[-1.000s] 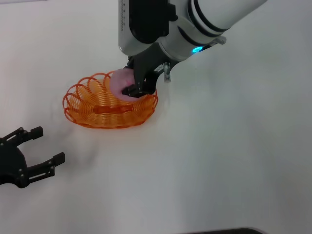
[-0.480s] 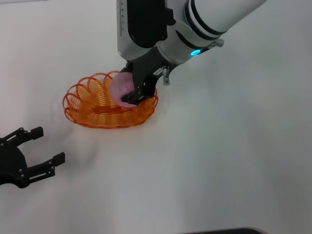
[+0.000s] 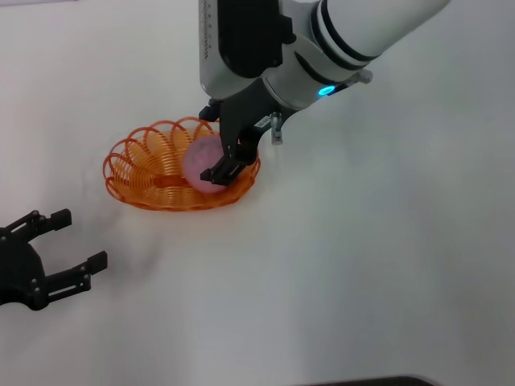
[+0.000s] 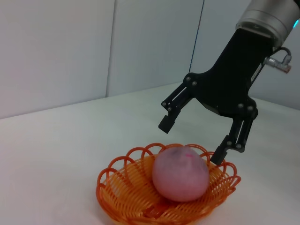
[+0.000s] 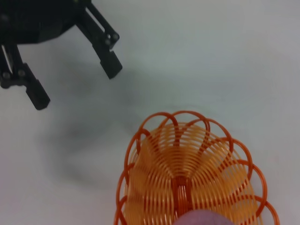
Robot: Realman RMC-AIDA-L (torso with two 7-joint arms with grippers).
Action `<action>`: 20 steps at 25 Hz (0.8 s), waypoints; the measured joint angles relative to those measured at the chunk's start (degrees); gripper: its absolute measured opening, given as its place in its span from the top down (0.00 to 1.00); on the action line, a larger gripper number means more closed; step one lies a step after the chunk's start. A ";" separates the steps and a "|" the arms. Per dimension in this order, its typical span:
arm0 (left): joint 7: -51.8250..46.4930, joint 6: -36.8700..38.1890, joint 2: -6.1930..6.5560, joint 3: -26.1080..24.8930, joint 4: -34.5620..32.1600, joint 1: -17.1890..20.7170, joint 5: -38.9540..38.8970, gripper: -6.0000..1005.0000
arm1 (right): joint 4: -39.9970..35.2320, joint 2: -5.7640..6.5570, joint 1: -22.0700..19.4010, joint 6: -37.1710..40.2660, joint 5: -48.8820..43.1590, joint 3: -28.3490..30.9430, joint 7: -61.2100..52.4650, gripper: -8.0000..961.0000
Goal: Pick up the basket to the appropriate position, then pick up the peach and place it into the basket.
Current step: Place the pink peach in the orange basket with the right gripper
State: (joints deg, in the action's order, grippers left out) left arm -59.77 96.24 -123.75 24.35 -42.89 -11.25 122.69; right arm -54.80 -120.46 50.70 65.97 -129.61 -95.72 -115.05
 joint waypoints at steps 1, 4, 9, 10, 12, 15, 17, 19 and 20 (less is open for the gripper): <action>0.00 0.00 0.00 0.00 0.00 0.00 0.00 0.13 | -0.59 0.12 -0.65 0.16 0.63 0.31 0.06 0.14; 0.00 -0.01 0.00 0.00 0.00 -0.01 0.00 0.13 | -3.34 0.36 -3.40 1.04 1.87 2.07 0.58 0.01; 0.00 0.00 0.00 0.00 0.00 0.00 -0.31 0.13 | -9.66 0.51 -11.37 4.59 3.93 8.22 2.28 0.01; 0.00 0.00 0.00 0.00 0.00 0.00 -0.40 0.13 | -9.66 0.51 -11.37 4.59 3.93 8.22 2.28 0.01; 0.00 0.00 0.00 0.00 0.00 0.00 -0.59 0.13 | -10.60 0.62 -13.77 5.57 5.25 10.53 3.29 0.01; 0.00 0.00 0.00 0.00 0.00 0.00 -0.72 0.13 | -11.61 0.65 -17.45 6.69 6.65 14.41 5.12 0.01; 0.00 0.00 0.00 0.00 -0.01 0.00 -0.76 0.13 | -11.83 0.69 -19.20 6.91 7.44 16.39 6.13 0.01; 0.00 0.00 0.00 0.00 0.00 0.00 -0.77 0.13 | -11.88 0.73 -20.70 7.06 8.24 18.24 7.14 0.01; 0.00 0.00 0.00 0.00 0.00 0.00 -0.77 0.13 | -11.85 0.74 -21.19 7.10 8.52 18.94 7.57 0.01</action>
State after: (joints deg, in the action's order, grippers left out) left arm -59.76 96.24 -123.75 24.35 -42.89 -11.25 121.92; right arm -66.65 -119.72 29.51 73.07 -121.09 -76.78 -107.48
